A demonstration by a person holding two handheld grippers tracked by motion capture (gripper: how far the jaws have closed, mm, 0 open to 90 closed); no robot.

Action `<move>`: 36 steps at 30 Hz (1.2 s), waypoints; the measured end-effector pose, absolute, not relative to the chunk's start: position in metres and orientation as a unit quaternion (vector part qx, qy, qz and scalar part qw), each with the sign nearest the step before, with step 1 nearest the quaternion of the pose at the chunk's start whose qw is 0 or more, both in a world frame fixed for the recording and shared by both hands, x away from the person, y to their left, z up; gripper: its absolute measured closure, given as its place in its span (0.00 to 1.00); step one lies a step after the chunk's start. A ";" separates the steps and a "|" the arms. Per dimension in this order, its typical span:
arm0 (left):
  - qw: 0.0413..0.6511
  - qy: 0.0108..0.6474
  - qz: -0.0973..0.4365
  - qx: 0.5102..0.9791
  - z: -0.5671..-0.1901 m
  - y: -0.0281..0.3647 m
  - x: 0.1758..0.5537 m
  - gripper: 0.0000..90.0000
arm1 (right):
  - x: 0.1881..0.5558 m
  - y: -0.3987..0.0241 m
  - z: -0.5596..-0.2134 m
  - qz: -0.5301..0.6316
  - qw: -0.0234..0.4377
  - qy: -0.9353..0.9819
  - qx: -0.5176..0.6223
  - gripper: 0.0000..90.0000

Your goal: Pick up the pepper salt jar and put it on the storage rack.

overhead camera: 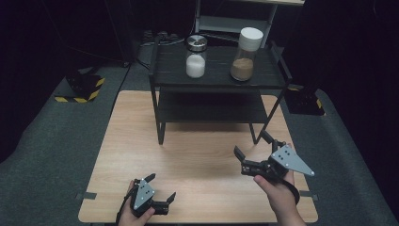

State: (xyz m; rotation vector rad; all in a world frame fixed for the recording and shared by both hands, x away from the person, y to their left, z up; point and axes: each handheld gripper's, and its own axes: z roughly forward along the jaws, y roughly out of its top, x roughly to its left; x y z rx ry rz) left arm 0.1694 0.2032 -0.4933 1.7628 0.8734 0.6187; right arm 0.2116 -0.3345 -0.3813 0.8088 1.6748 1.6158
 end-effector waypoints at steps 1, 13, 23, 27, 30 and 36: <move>0.514 0.363 0.258 0.733 -0.493 0.203 0.169 0.01 | 0.210 -0.335 -0.388 0.614 0.331 0.646 0.311 0.00; 0.510 0.365 0.252 0.737 -0.492 0.206 0.171 0.01 | 0.207 -0.338 -0.445 0.545 0.298 0.704 0.344 0.00; 0.498 0.365 0.253 0.745 -0.488 0.203 0.171 0.01 | 0.206 -0.341 -0.475 0.488 0.283 0.734 0.379 0.00; 0.492 0.363 0.259 0.748 -0.487 0.200 0.170 0.01 | 0.205 -0.340 -0.473 0.462 0.285 0.753 0.372 0.01; 0.485 0.358 0.263 0.753 -0.486 0.197 0.170 0.01 | 0.203 -0.339 -0.472 0.445 0.290 0.763 0.368 0.01; 0.480 0.349 0.274 0.756 -0.486 0.194 0.166 0.01 | 0.201 -0.343 -0.472 0.443 0.284 0.767 0.368 0.01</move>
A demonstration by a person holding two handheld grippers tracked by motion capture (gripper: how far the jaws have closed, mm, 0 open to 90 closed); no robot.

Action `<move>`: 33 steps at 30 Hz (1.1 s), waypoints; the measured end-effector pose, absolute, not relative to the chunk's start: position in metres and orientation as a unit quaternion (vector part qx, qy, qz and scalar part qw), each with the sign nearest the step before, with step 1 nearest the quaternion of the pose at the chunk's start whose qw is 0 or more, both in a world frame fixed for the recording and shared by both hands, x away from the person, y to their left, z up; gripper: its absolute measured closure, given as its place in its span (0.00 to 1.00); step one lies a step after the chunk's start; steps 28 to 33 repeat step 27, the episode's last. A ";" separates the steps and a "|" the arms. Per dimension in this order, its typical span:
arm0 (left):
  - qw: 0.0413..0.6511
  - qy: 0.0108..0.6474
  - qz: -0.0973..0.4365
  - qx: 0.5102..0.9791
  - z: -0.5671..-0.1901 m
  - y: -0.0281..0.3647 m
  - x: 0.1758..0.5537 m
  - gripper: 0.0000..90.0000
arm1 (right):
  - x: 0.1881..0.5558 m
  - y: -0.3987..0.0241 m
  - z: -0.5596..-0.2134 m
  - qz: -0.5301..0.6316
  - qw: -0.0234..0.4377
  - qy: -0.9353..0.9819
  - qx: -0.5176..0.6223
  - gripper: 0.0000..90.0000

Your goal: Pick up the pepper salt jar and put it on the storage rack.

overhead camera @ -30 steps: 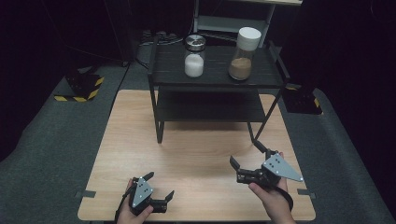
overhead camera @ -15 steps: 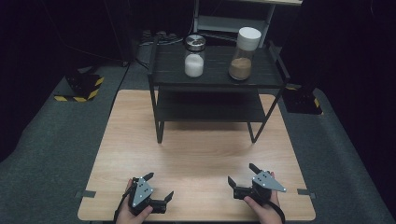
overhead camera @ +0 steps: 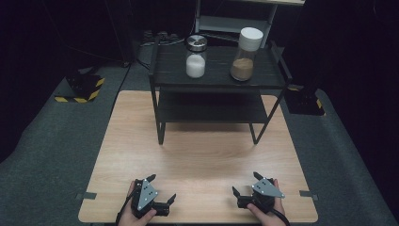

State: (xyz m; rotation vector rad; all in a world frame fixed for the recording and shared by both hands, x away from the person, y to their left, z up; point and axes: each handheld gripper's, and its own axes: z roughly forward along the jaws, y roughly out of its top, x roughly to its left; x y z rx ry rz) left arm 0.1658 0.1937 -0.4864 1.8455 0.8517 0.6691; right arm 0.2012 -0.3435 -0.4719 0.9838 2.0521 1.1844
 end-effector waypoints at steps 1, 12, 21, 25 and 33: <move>0.481 0.349 0.274 0.756 -0.487 0.194 0.165 0.01 | 0.202 -0.343 -0.471 0.440 0.283 0.767 0.371 0.01; 0.488 0.359 0.267 0.749 -0.487 0.198 0.165 0.01 | 0.199 -0.340 -0.472 0.437 0.290 0.767 0.369 0.01; 0.480 0.357 0.258 0.759 -0.484 0.198 0.171 0.01 | 0.195 -0.343 -0.474 0.447 0.290 0.760 0.373 0.01; 0.477 0.364 0.259 0.757 -0.483 0.196 0.171 0.01 | 0.196 -0.346 -0.474 0.453 0.285 0.757 0.376 0.01; 0.479 0.361 0.260 0.757 -0.484 0.197 0.171 0.01 | 0.196 -0.348 -0.475 0.457 0.282 0.755 0.376 0.01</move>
